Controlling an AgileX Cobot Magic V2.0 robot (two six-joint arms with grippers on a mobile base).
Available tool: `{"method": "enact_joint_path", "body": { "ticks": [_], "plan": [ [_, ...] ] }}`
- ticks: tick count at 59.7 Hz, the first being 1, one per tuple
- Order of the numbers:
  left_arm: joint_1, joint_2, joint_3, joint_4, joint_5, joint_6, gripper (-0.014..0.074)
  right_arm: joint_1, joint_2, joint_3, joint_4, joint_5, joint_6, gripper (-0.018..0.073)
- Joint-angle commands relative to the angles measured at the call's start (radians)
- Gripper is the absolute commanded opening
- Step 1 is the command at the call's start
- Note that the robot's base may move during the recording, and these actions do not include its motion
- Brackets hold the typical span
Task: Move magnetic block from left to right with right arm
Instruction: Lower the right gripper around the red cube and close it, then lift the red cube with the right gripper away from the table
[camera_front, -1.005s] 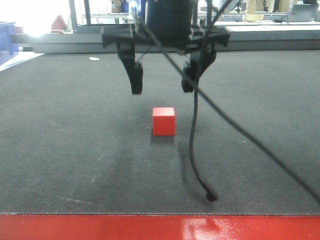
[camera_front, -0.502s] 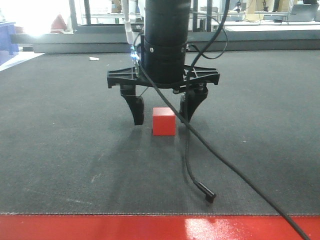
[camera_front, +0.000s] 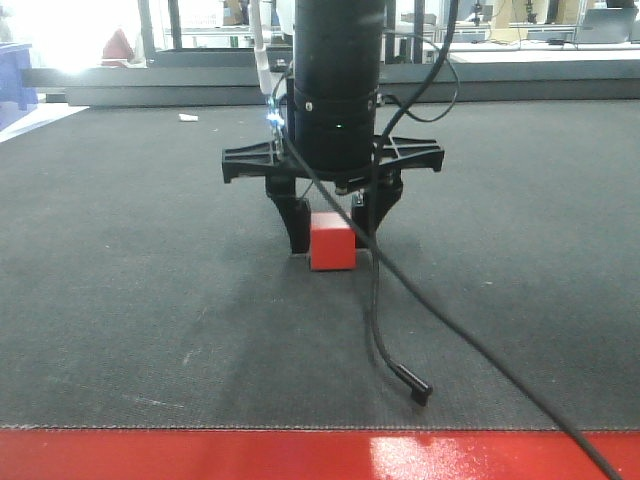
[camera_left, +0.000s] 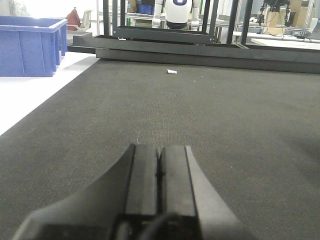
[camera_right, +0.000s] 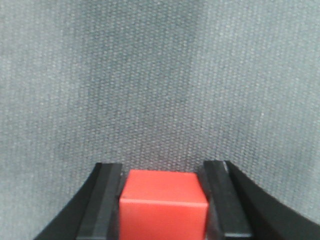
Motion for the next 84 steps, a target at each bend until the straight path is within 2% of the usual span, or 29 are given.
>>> {"method": "enact_joint_path", "body": {
  "ticks": [1, 20, 29, 37, 54, 70, 84],
  "plan": [
    [-0.003, -0.014, 0.01, 0.0, -0.09, -0.004, -0.0116, -0.012, -0.109, -0.058, -0.021, -0.016, -0.061, 0.012],
    [-0.003, -0.014, 0.01, 0.0, -0.09, -0.004, -0.0116, -0.076, -0.295, -0.026, -0.008, -0.024, -0.275, 0.012],
    [-0.003, -0.014, 0.01, 0.0, -0.09, -0.004, -0.0116, -0.136, -0.418, 0.072, 0.002, -0.051, -0.365, 0.012],
    [-0.003, -0.014, 0.01, 0.0, -0.09, -0.004, -0.0116, -0.211, -0.55, 0.23, 0.004, -0.103, -0.418, 0.012],
    [-0.003, -0.014, 0.01, 0.0, -0.09, -0.004, -0.0116, -0.318, -0.864, 0.594, 0.005, -0.275, -0.433, 0.012],
    [-0.003, -0.014, 0.01, 0.0, -0.09, -0.004, -0.0116, -0.319, -1.166, 0.905, 0.005, -0.406, -0.433, 0.012],
    [-0.003, -0.014, 0.01, 0.0, -0.09, -0.004, -0.0116, -0.318, -1.422, 1.0, 0.004, -0.419, -0.433, 0.012]
  ]
}}
